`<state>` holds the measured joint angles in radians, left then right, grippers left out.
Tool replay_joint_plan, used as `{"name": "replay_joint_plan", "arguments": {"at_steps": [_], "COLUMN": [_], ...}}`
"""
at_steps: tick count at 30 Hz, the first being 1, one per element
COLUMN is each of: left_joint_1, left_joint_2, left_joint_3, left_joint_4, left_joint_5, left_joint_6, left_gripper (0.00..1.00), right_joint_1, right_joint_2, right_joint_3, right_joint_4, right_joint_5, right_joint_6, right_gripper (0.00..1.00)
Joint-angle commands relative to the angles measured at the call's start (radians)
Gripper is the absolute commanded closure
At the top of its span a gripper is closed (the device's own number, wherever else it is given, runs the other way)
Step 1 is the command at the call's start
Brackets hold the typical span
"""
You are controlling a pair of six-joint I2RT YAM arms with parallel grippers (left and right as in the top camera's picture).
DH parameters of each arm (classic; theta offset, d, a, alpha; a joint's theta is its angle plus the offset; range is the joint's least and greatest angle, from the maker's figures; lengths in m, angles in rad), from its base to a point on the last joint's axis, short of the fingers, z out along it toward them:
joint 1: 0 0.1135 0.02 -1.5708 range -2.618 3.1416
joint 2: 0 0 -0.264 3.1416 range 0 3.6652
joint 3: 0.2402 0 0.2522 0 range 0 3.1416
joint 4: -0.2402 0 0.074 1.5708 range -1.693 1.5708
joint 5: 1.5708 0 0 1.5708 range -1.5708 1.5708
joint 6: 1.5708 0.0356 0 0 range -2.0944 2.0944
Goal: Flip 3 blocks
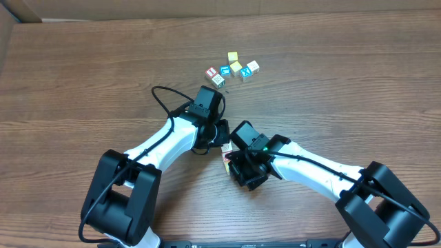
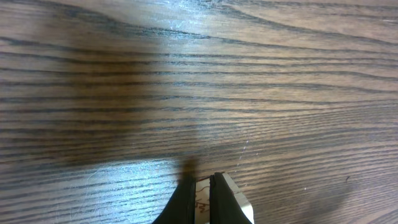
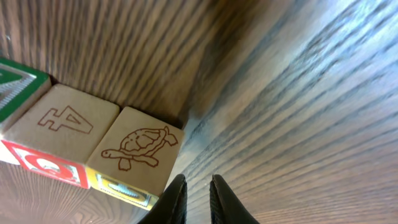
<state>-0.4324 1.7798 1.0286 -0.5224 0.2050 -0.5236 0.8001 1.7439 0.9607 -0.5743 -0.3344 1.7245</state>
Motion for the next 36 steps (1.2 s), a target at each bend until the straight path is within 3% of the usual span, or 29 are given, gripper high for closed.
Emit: {"name": "replay_joint_plan", "arguments": {"at_steps": [1,13,27,33,36], "left_joint_1": [-0.013,-0.013,-0.013,-0.013,-0.011], "left_joint_2": [0.012,0.011,0.011,0.011,0.011], "left_joint_3": [0.017,0.018,0.018,0.018,0.018], "left_joint_4": [-0.003,-0.002,0.000,0.000,0.000], "left_joint_5": [0.023,0.021,0.021,0.021,0.011], "left_joint_6": [0.027,0.030,0.030,0.042,0.052], "left_gripper": [0.96,0.96,0.96,0.96,0.96], "right_joint_1": [0.014,0.019,0.019,0.019,0.019], "right_joint_2": [0.008,0.008,0.008,0.008,0.008], "right_joint_3": [0.007,0.007,0.007,0.007,0.007], "right_joint_4": [0.029,0.034,0.035,0.034,0.033], "right_joint_5": [0.010,0.011,0.011,0.010,0.000], "right_joint_6": [0.035,0.054,0.054,0.053,0.053], "right_gripper": [0.84,0.84,0.78,0.69,0.71]}}
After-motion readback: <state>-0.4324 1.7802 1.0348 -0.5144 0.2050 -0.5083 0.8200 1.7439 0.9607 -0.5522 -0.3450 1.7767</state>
